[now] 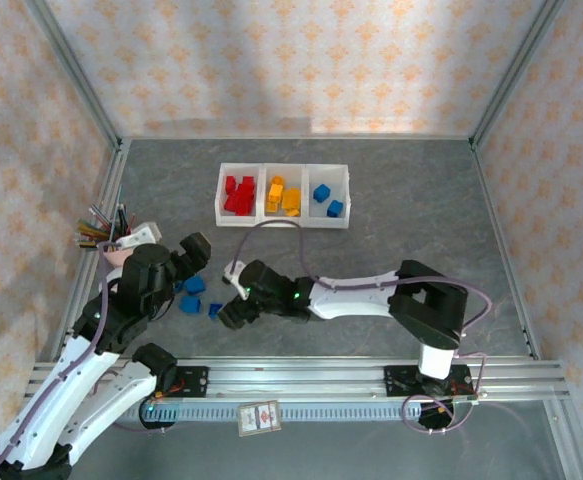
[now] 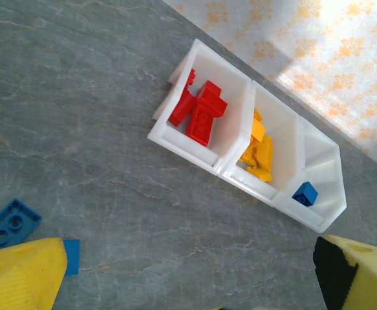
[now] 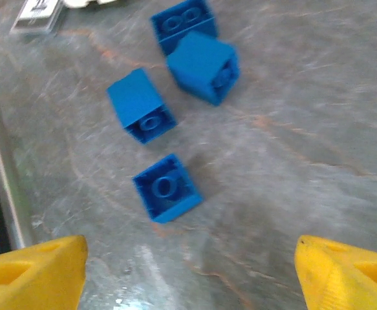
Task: Sort the legos into containers by color
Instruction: Pick up the lego from the bottom-left of the table.
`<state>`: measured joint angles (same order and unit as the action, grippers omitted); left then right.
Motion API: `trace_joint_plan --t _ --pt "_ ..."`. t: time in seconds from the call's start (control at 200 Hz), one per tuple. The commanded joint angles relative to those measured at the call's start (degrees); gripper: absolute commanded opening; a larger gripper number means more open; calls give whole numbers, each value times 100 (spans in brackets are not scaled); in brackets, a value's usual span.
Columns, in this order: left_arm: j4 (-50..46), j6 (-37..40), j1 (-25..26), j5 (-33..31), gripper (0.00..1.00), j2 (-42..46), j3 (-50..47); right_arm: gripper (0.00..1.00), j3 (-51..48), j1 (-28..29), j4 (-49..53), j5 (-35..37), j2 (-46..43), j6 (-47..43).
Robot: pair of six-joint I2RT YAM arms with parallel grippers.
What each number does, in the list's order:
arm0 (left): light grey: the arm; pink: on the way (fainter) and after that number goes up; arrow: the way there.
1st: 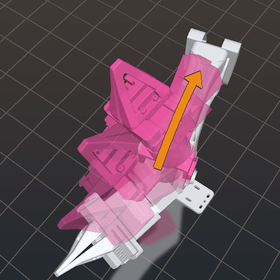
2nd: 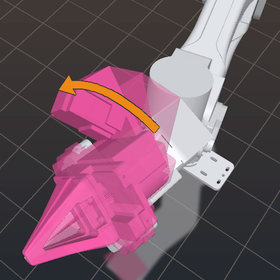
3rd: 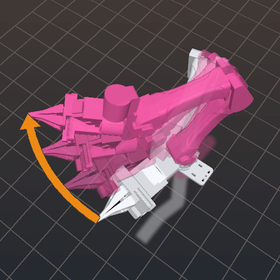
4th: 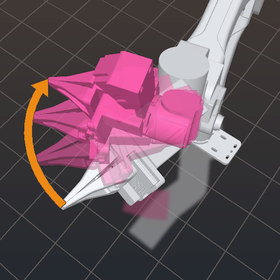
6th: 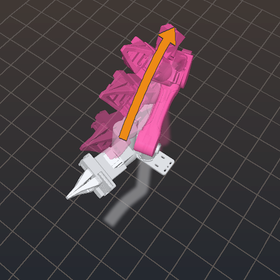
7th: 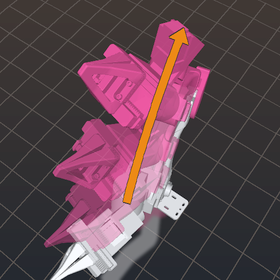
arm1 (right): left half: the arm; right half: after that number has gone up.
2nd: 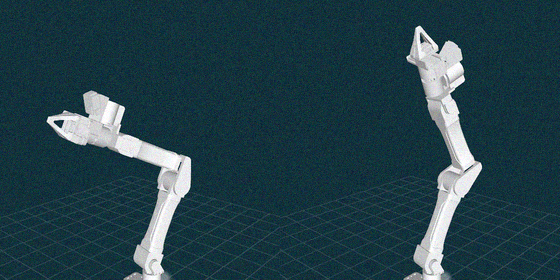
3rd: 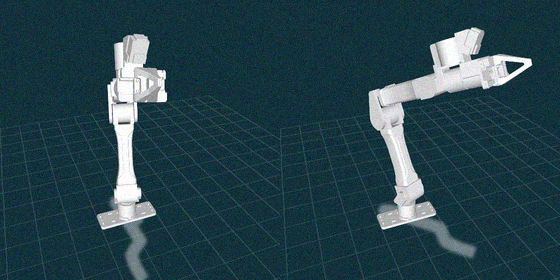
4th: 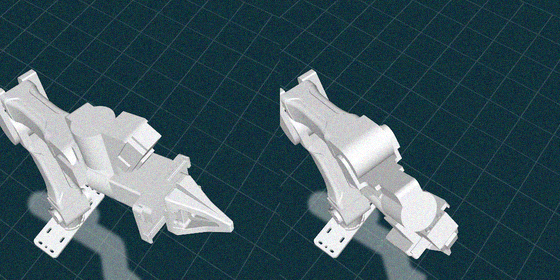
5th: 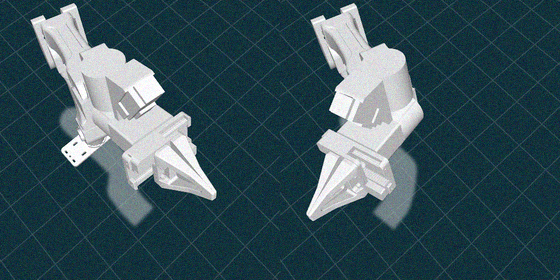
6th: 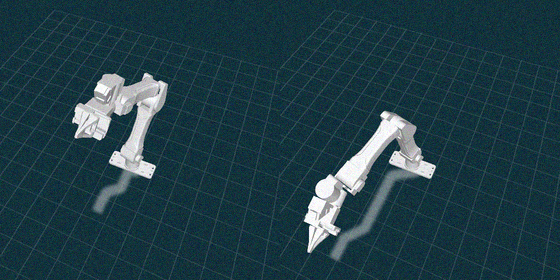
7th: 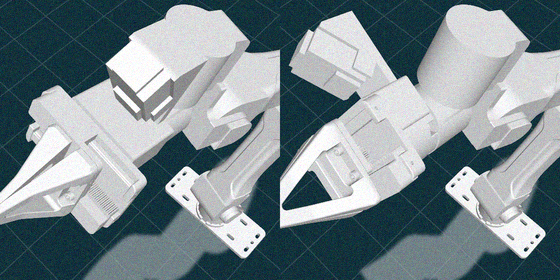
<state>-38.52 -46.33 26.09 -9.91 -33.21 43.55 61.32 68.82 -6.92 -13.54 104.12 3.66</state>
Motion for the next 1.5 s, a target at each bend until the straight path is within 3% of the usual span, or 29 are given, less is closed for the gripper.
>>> trace_joint_plan --t 0.0,0.39,0.606,0.786,1.086,1.286,1.492 --pt "-512 -179 -51 -327 99 125 180 84 307 104 -301 117 413 -298" --pt "-749 -285 -56 -572 99 296 216 85 1087 255 -191 405 1398 -831" --pt "-731 -296 -55 -608 99 315 182 79 1339 255 1 580 1732 -931" --pt "-640 -289 -51 -588 99 316 130 67 1390 255 92 734 1795 -921" --pt "-496 -254 -53 -504 99 254 132 34 1318 255 252 616 1519 -805" --pt "-363 -186 -54 -393 99 127 210 29 1089 144 381 676 994 -427" --pt "-27 -98 -51 -208 99 18 135 29 581 -349 559 770 114 203"
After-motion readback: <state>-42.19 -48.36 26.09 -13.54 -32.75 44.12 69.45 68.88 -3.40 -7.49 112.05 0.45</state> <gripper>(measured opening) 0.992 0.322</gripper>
